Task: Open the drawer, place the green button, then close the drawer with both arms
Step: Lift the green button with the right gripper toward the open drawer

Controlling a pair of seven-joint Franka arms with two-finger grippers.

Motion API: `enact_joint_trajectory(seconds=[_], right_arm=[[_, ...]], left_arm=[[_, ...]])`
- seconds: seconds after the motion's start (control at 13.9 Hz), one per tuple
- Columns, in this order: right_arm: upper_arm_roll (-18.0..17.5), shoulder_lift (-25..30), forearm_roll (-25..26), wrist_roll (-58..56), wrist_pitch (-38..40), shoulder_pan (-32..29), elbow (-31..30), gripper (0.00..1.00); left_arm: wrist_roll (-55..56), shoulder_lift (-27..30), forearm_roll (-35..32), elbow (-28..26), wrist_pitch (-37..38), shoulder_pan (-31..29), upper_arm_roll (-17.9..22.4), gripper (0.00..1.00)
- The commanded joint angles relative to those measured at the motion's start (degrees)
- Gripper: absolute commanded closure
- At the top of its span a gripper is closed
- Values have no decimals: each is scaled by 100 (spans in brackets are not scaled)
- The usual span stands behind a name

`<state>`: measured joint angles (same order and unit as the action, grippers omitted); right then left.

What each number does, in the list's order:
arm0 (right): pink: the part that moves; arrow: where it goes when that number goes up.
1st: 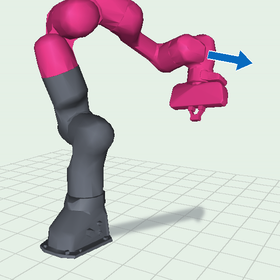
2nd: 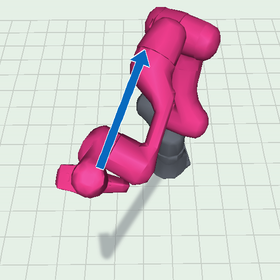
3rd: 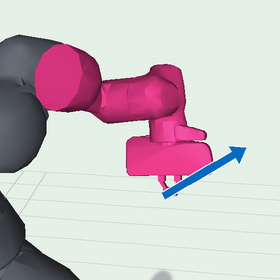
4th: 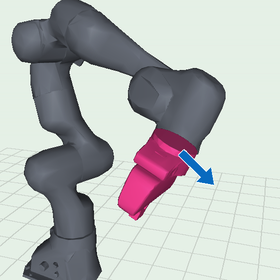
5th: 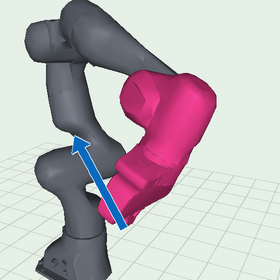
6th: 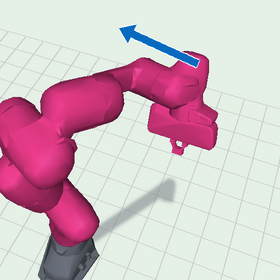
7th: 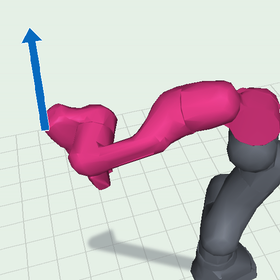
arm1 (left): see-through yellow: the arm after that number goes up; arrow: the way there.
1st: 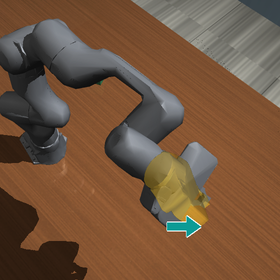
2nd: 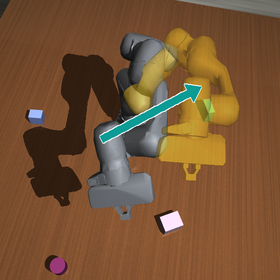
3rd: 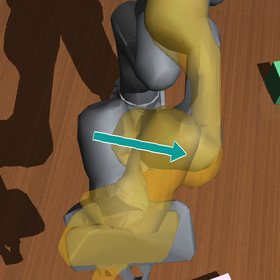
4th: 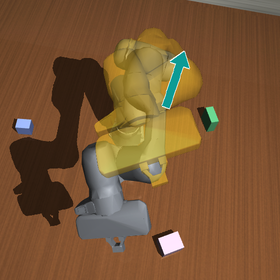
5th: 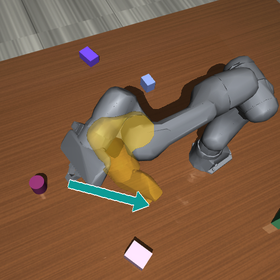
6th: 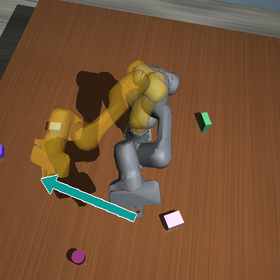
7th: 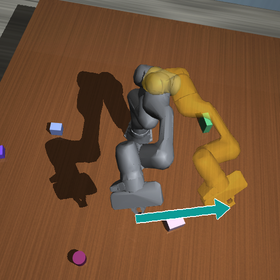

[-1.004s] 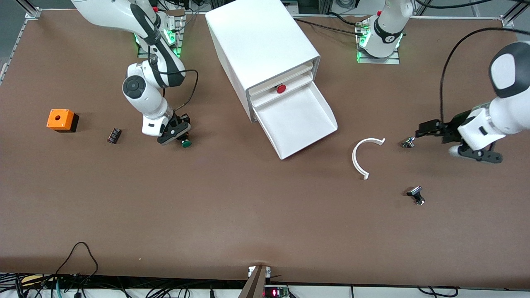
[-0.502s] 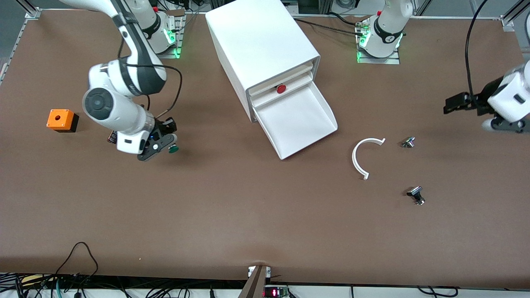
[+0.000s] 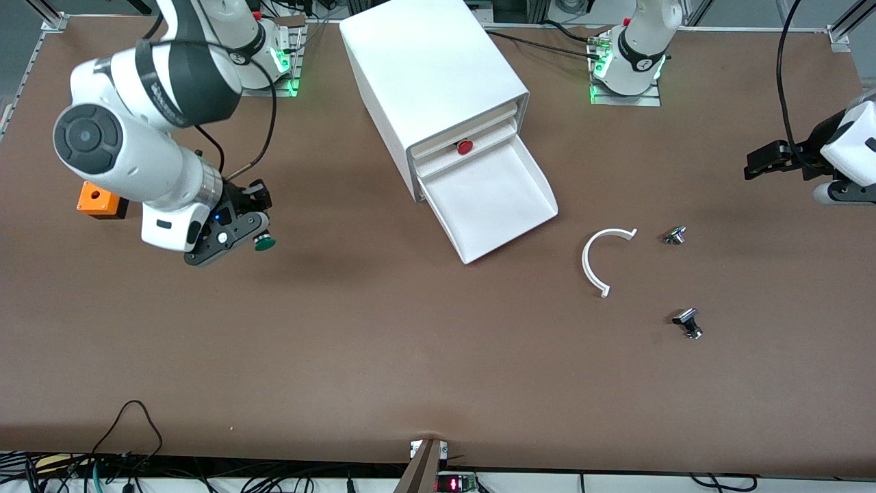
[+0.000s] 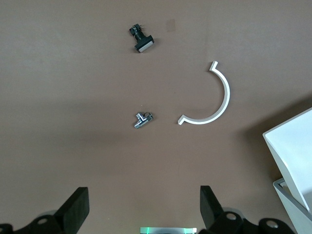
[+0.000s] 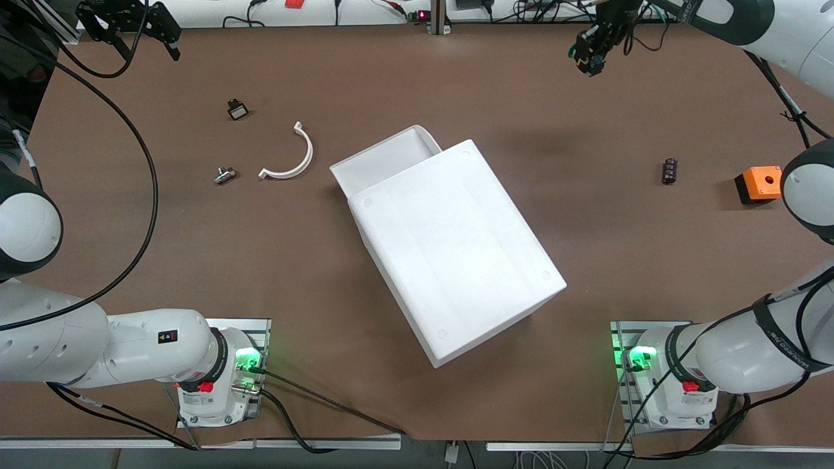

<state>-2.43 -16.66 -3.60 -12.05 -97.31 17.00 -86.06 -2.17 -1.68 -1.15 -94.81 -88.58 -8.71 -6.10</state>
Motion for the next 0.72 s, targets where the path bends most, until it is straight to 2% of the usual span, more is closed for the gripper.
enact_joint_trajectory(seconds=[0.0,0.22,0.5,0.65], right_arm=[[-21,-241,18,728,256,513,598,100],[-21,-495,-131,1519,247,1171,1063,100],[-21,-1373,-132,2618,99,2007,2170,100],[-21,-1717,-132,2918,-217,2315,2418,100]], left_arm=[[24,-60,-104,121,-132,18,-5,0],[-3,-60,-113,121,-124,9,-5,0],[-3,-52,-69,130,-141,9,4,0],[-3,-52,-69,121,-133,9,4,0]])
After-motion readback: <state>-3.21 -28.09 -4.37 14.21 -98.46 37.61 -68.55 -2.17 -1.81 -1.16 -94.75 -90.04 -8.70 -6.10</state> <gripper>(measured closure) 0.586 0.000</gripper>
